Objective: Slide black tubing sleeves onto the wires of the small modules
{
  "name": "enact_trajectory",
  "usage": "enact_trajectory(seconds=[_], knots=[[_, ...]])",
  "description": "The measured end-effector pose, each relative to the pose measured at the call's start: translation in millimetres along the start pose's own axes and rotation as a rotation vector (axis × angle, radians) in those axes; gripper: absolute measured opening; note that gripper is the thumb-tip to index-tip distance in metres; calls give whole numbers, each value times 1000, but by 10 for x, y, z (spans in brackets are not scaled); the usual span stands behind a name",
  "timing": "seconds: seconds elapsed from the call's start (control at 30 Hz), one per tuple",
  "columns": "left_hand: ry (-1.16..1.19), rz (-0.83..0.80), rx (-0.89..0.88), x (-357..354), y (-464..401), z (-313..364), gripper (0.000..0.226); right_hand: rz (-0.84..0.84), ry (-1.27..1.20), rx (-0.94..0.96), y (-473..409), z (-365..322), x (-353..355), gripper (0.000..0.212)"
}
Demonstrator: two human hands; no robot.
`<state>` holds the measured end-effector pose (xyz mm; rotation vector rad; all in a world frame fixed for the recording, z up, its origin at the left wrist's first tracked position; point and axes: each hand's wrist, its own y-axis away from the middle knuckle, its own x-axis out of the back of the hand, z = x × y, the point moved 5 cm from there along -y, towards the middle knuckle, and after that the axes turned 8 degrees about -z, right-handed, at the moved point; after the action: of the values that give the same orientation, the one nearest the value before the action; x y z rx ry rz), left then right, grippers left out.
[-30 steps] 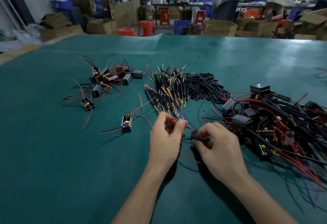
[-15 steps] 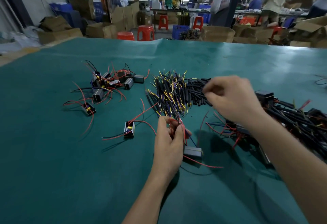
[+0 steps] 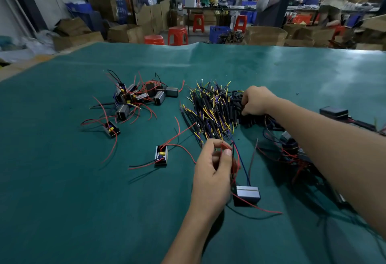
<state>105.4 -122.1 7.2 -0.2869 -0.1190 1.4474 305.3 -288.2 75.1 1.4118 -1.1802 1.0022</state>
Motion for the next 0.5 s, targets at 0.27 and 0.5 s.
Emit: enact_trajectory(seconds=[0.27,0.5], knots=[[107,-8,20,21,-1,-6,18,-16,-149,-39,59,-5,-7,30],[104,-18,47,19,15,13,16,120,-248,24,176,24,244,27]])
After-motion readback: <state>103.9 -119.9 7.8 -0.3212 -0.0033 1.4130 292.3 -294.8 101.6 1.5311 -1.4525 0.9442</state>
